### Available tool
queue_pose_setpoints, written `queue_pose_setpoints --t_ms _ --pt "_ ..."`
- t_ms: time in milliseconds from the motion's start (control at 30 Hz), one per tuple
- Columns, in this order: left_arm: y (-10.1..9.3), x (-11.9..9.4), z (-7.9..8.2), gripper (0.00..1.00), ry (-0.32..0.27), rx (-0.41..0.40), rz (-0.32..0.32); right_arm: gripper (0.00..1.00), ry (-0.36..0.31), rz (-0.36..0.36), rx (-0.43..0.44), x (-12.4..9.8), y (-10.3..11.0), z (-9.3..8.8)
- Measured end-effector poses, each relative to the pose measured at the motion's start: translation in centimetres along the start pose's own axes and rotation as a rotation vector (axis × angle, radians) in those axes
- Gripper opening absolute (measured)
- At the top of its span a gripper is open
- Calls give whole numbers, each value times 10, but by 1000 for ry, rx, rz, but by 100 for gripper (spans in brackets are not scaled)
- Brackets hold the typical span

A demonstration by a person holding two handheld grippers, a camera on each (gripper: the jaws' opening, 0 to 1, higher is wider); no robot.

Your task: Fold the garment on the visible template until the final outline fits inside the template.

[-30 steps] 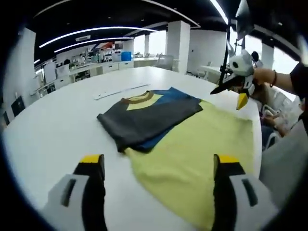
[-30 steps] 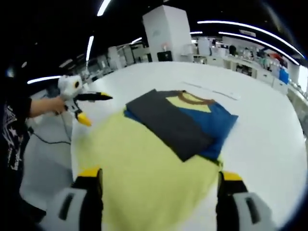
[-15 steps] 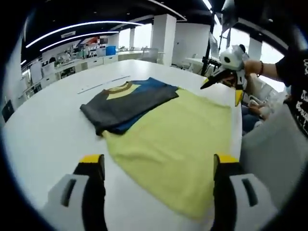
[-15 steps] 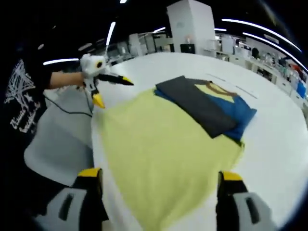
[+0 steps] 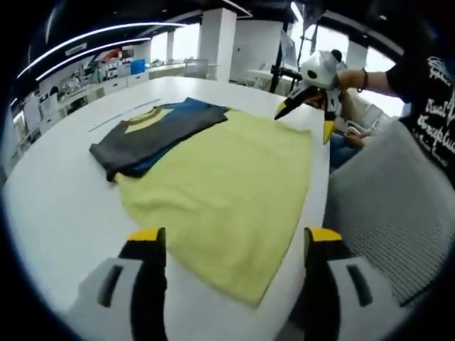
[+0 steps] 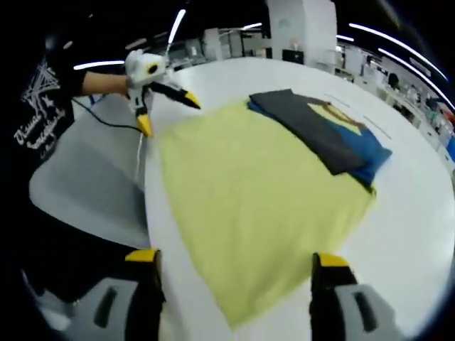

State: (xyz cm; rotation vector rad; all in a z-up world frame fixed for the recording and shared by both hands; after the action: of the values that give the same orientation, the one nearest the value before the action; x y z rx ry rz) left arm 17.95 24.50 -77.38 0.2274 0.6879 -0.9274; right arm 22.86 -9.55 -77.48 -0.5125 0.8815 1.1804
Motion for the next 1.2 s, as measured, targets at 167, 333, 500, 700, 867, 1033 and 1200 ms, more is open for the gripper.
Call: queue_pose_setpoints --t_ms 167,333,500,700,867,1033,1200 --pt "-5 1 -12 63 55 23 -17 76 33 7 -41 1 3 -4" --pt "-5 0 -18 56 71 54 -5 67 55 -6 -69 0 0 -9" --pt "1 -1 -19 49 90 123 16 58 69 -28 -104 0 -2 -13" --pt "0 -1 -19 49 97 153 -14 55 90 -36 -170 1 -2 -15" --pt "4 0 -18 43 100 140 -3 46 90 -32 -162 -1 -5 -15" --pt "7 0 -15 38 114 147 -1 30 83 -44 -140 -3 -12 -13" --pt "8 2 -13 25 124 148 1 24 85 -44 -168 -1 -11 -11"
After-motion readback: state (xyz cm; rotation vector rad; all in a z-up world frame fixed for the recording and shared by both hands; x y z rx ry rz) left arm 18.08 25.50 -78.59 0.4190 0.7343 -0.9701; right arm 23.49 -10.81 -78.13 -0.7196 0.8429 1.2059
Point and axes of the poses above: the point that each gripper's makers call its tool centre point, and the gripper's own axes: x roughly forward along the fingers, y roughly to its left, z roughly out of its top, the point moved 8 cm from there along -x, roughly backward along the fingers, and after that the axes turned 1 degree about -z, right-handed, at the moved point
